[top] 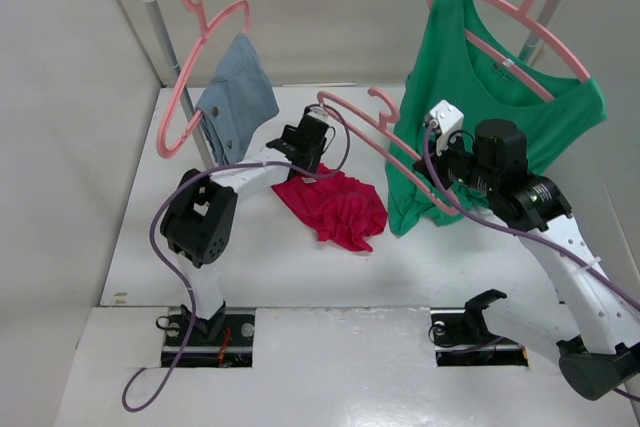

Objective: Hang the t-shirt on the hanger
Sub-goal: Grab a hanger with the right arm, then place tshirt on hanger

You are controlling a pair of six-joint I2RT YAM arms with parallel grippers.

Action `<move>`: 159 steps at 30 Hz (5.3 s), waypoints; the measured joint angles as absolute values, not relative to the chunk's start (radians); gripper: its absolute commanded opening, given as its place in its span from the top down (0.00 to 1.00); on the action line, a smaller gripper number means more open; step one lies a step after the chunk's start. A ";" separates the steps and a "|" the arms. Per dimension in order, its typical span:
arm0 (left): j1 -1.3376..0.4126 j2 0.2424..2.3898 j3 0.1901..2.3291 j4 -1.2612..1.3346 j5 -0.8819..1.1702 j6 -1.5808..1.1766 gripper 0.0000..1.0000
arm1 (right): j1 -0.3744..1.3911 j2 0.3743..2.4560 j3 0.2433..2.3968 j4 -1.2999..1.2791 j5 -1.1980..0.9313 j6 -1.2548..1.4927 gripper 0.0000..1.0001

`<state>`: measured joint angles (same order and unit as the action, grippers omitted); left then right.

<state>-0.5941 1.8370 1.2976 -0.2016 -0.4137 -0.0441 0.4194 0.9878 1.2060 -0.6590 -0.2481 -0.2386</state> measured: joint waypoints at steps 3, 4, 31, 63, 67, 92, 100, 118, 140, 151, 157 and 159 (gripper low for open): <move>-0.586 1.869 1.324 -0.187 -0.388 -0.051 0.44 | 0.418 0.988 1.194 -0.651 -0.250 -0.238 1.00; -0.579 1.877 1.327 -0.184 -0.374 -0.056 0.44 | 0.418 0.989 1.192 -0.650 -0.250 -0.237 1.00; -0.521 1.800 1.388 -0.306 -0.321 0.006 1.00 | 0.427 0.878 1.032 -0.770 -0.403 -0.221 1.00; -0.623 1.731 1.538 -0.487 -0.194 0.076 1.00 | 0.604 0.897 0.958 -0.696 -0.262 -0.043 1.00; -0.633 1.721 1.534 -0.485 -0.272 0.114 1.00 | 0.604 0.892 0.958 -0.704 -0.207 -0.022 1.00; -0.633 1.797 1.527 -0.517 -0.304 0.180 1.00 | 0.669 0.970 1.027 -0.725 -0.129 -0.025 1.00; -0.633 1.796 1.531 -0.543 -0.287 0.195 1.00 | 0.670 0.996 1.051 -0.726 -0.091 -0.044 1.00; -0.646 1.769 1.663 -0.589 -0.142 0.210 1.00 | 0.710 1.020 1.012 -0.622 -0.068 -0.133 1.00; -0.767 1.619 1.776 -0.743 0.126 0.298 1.00 | 0.722 0.869 0.820 -0.395 0.030 0.058 1.00; -0.756 1.462 1.662 -0.716 0.157 0.389 0.33 | 0.729 0.748 0.730 -0.306 0.019 0.036 1.00; -0.705 1.383 1.561 -0.641 0.137 0.487 0.22 | 0.730 0.702 0.702 -0.264 -0.013 0.011 1.00; -0.706 1.356 1.523 -0.588 0.141 0.526 0.18 | 0.730 0.706 0.698 -0.257 -0.030 0.002 1.00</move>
<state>-0.7055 1.3563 1.5227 -0.5880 0.1413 0.5262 0.7296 0.7063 0.6979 -0.2569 -0.0303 0.0025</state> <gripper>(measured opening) 0.790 0.134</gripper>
